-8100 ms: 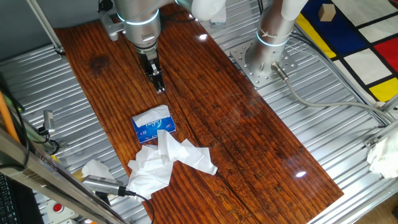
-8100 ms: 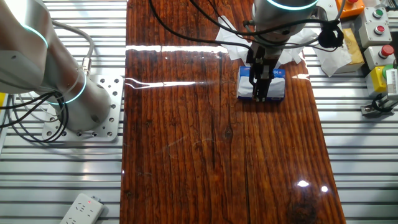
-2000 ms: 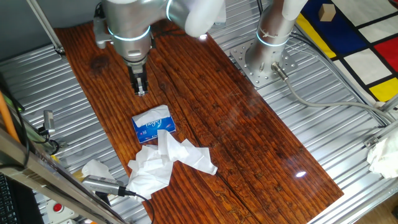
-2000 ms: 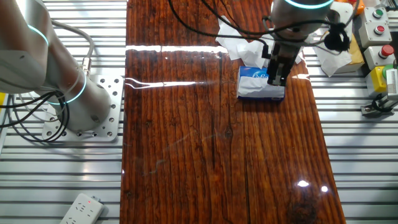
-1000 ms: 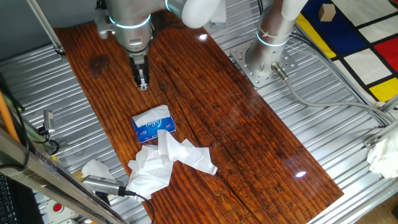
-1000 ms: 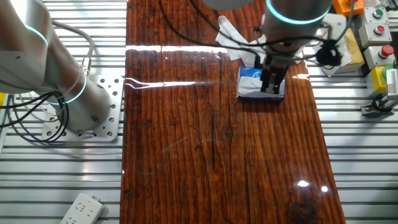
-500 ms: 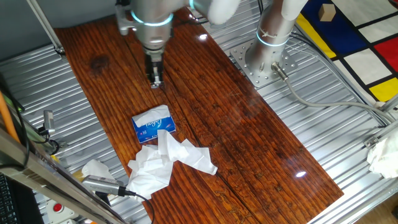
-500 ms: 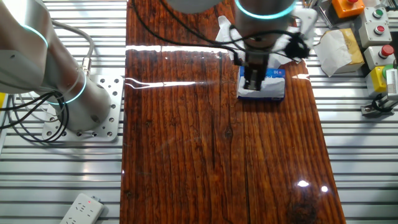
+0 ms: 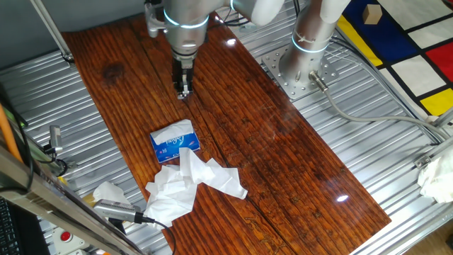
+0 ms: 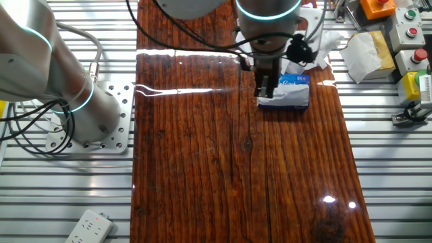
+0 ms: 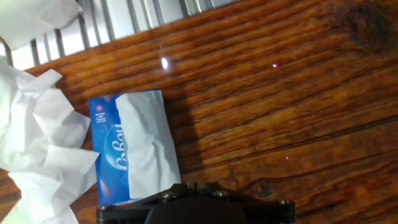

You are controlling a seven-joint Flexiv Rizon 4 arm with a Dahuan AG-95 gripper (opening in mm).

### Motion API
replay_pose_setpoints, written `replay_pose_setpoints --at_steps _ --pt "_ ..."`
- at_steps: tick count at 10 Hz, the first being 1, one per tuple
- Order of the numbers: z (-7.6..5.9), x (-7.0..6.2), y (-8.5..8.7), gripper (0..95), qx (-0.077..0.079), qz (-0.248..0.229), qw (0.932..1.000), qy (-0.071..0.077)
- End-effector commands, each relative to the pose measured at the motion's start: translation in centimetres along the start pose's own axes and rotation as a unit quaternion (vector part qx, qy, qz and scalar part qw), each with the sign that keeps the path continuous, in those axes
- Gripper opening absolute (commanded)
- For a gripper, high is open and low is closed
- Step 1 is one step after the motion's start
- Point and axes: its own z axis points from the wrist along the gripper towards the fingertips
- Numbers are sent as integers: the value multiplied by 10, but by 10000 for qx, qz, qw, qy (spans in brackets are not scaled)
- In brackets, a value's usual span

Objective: Pull out a napkin

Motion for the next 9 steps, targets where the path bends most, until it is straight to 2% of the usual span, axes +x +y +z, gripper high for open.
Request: replay_pose_setpoints --at_steps 1,6,9 --pt "0 -12 -1 0 -26 14 10000 56" --pt "6 -51 15 0 -37 38 9999 118" --pt "10 -67 24 0 -44 35 9999 130"
